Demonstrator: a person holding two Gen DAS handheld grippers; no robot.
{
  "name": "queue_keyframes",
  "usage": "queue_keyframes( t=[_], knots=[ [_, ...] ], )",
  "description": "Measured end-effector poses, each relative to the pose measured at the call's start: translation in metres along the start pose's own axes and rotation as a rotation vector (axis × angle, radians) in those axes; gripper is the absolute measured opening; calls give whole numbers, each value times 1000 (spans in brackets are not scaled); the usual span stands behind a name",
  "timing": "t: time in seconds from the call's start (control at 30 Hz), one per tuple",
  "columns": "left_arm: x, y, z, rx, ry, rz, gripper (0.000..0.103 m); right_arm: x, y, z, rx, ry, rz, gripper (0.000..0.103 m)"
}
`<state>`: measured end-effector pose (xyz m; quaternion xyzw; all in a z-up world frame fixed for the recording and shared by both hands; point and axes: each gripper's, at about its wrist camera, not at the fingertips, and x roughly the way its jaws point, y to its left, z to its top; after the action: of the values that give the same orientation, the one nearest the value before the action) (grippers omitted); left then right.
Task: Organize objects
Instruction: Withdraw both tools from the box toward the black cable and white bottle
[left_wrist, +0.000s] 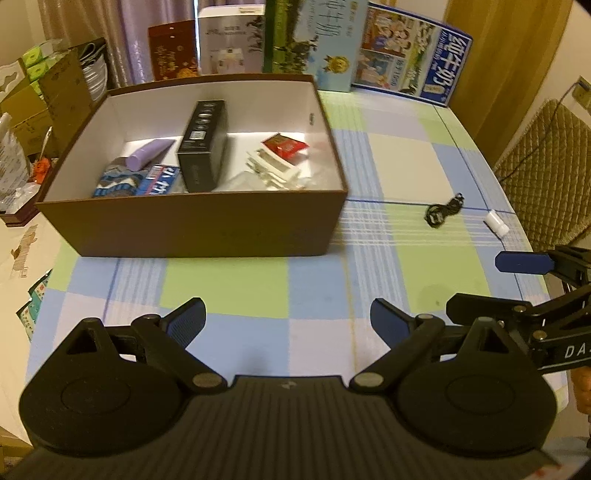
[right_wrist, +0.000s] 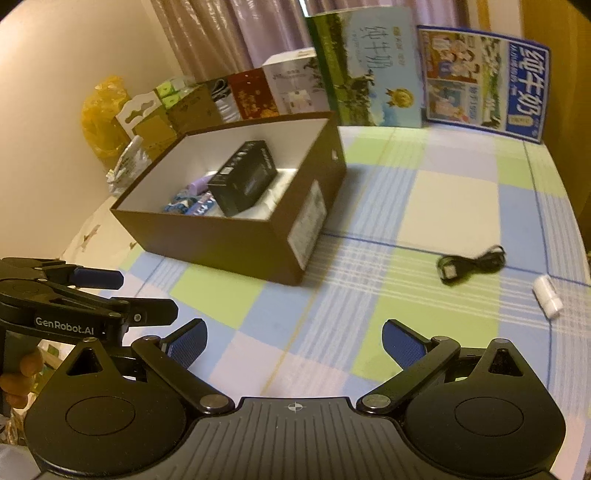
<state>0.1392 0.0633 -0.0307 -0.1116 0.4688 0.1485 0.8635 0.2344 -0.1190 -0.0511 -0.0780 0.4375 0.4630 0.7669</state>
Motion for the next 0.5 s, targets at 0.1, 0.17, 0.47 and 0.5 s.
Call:
queue_keyframes(
  t=[0.1,0.17,0.47,0.5],
  knots=[
    [4,-16,-1,15,10,-13,94,-7,-16,-6,23,5,-17,99],
    [8,-27,-2,28,15,-24,94,-12,-27,-10,39,7,-33,99],
    [28,-82,-1,101,42,-79,94,-33,-80,-28,120,20,-112,99],
    [31,-88,0,111,45,-86,94,-34,-85,-29,127,20,-120,99]
  ],
)
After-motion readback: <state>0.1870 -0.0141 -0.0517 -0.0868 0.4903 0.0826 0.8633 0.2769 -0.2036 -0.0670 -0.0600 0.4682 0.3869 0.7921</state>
